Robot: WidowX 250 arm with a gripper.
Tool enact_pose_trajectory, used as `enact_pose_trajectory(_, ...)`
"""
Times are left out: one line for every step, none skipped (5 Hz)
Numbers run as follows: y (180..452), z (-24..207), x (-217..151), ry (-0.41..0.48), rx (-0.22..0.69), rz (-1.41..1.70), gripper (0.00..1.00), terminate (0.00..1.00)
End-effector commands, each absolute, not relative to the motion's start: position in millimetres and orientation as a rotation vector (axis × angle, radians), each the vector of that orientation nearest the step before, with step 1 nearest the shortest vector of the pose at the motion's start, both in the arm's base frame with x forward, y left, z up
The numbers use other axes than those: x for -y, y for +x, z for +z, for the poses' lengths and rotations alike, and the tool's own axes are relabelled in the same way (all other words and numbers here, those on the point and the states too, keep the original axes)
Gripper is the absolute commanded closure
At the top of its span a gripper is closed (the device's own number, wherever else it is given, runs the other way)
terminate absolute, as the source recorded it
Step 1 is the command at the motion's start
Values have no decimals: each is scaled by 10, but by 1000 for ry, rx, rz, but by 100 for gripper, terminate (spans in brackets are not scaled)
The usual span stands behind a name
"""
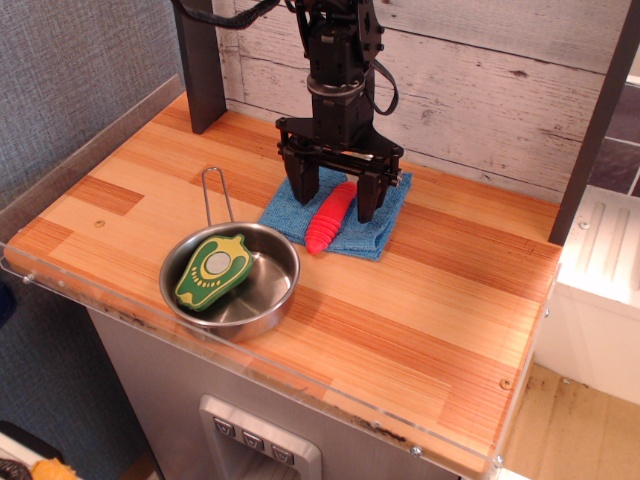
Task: PICK UP THE SPOON AND PUT ANOTHER SIDE OF THE TABLE
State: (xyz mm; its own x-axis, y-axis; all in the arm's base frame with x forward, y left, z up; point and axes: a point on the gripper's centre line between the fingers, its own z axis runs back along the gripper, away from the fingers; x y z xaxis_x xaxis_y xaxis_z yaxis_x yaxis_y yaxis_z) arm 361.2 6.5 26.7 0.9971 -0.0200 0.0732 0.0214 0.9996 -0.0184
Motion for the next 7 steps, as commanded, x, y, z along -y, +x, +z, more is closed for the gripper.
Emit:
enact_pose_trajectory(3663,325,-103,-15,105,-17,0,0)
enact_pose_trajectory(3654,331,-103,-16,107,-19,100,0)
enact_pose_trajectory(3648,318,-103,-18,106,-20,100,0)
enact_pose_trajectory(3635,288,-103,-20,100,-14,100,0)
enact_pose_trajectory(3628,356,-104,-22,115,-11,100,0)
enact_pose_trajectory(3616,582,-114,-43,165,-1,100,0)
enact_pose_trajectory(3571,783,-87,-71,208,-5,100,0)
